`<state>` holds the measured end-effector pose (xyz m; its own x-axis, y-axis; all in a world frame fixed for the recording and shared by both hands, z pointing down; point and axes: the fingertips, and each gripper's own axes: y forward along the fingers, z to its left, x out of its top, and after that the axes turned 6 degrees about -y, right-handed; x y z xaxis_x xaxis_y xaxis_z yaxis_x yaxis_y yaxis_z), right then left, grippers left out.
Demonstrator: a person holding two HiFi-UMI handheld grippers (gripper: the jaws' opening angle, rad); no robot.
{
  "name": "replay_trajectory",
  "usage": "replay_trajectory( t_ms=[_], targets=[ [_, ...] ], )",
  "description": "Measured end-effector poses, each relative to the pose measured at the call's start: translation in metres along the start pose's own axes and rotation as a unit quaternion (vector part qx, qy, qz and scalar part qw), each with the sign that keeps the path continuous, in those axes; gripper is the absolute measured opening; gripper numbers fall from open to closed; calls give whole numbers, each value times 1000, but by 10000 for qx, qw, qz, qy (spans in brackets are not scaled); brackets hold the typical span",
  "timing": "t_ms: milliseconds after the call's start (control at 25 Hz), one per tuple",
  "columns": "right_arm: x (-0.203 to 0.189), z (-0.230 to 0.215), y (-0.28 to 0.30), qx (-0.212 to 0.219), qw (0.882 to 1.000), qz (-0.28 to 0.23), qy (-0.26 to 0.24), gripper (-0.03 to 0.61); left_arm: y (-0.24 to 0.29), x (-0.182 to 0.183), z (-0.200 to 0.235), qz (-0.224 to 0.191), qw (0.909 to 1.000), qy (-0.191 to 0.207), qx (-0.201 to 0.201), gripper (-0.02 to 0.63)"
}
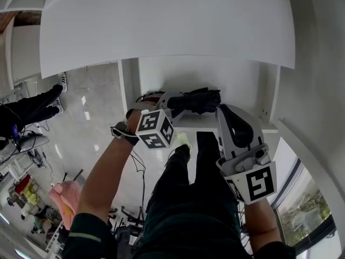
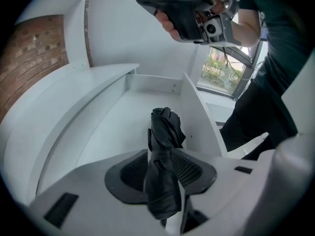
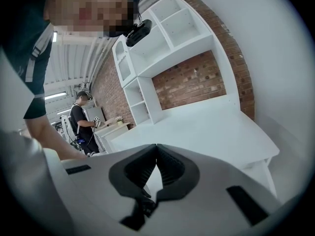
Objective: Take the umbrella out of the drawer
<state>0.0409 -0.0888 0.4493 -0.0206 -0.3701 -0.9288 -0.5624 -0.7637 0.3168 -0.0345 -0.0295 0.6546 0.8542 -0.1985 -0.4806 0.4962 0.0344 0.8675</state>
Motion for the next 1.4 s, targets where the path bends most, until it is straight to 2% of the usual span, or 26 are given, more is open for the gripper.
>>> replay_trajectory(
  t_ms=[240, 400, 600, 1080, 1240, 1400],
  targets=[
    [-6, -8, 0, -24, 10000, 3, 86, 5, 23, -12, -4, 388, 9983, 321, -278, 196],
    [-9, -11, 4, -44, 9999, 6, 101, 5, 32, -19, -4, 487, 9974, 227, -472, 251],
    [-12, -15, 3, -74, 9999, 90, 118, 5, 34, -18, -6, 512, 9957, 155, -757, 258],
    [-21, -18, -2, -136, 9995, 216, 162, 5, 69, -35, -12, 1190, 9883, 667, -676, 276],
    [-21, -22, -6, -177, 9995, 205, 165, 5, 70, -34, -9, 1216, 9888, 694, -512, 284],
    [-19, -29, -11, -263, 9994, 142, 154, 5, 70, -33, -7, 1223, 9876, 892, -408, 259]
  ],
)
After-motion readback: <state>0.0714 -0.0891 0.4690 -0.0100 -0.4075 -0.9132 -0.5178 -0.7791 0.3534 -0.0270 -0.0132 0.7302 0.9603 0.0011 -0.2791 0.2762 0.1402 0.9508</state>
